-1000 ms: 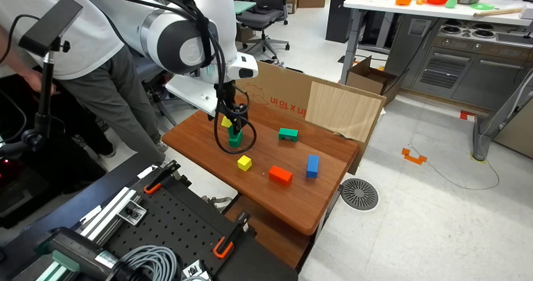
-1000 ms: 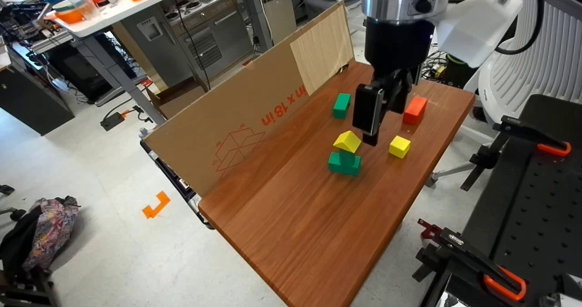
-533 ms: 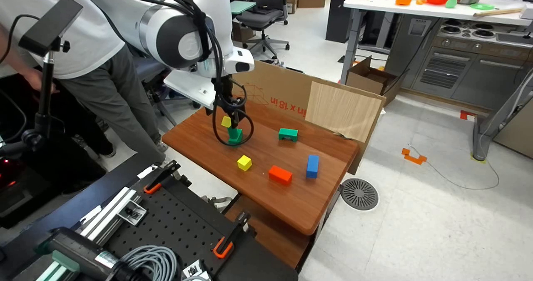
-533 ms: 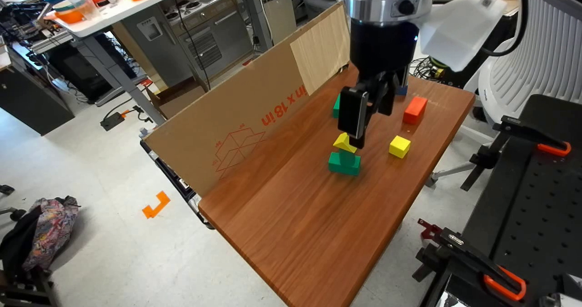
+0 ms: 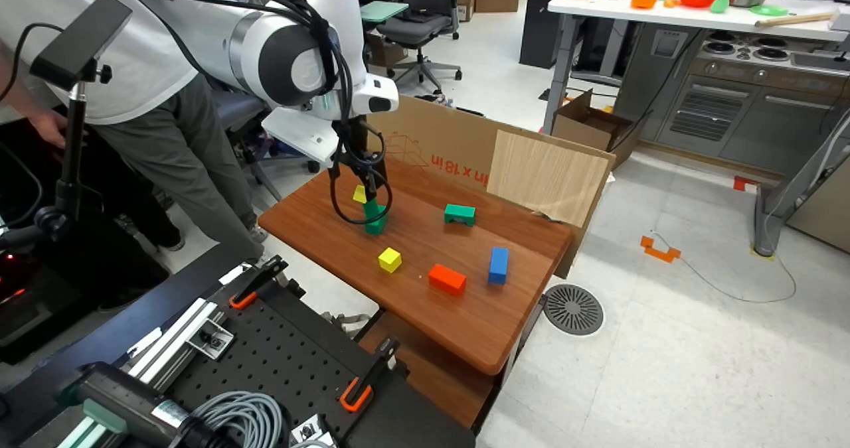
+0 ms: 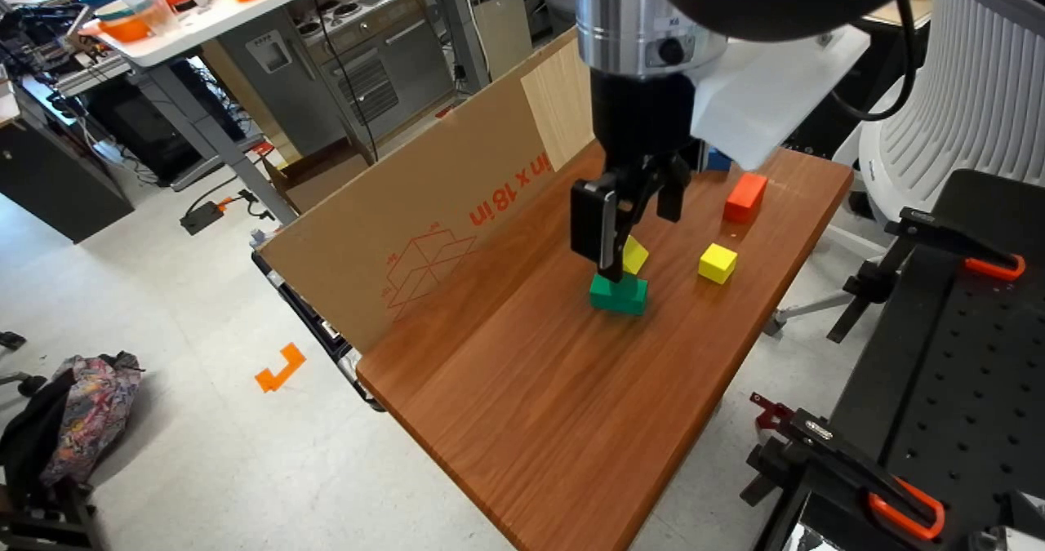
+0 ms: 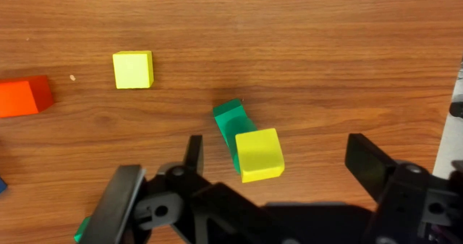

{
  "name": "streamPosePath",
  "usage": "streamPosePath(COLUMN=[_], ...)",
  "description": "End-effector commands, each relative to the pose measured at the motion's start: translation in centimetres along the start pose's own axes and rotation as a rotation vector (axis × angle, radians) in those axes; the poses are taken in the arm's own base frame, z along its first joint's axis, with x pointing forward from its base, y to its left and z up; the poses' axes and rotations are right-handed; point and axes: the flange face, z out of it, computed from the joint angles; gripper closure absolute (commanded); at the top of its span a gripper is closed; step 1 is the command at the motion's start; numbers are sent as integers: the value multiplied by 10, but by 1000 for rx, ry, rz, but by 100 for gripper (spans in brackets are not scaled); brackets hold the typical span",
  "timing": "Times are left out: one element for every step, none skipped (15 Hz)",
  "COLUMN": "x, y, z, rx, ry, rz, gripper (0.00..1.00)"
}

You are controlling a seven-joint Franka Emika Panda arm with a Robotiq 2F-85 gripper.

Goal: Put the yellow triangular block on the cube

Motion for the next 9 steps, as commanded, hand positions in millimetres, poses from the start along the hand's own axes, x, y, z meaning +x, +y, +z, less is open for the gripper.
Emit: streamPosePath(x=[16,19,21,23,23,25,25,27,27], y=[-12,-15,-17,-19,-19,-20,-20,-20,-20], z=[2,1,1,2,4,5,6,9,11], rx=[-42,-47,-53,-58,-65,-71,-76,-79,-80], ry=[25,22,22,19,12,8,4,-9,-18], rz=[5,8,10,14,20,27,31,39,46], gripper=[0,0,0,0,0,0,0,0,0])
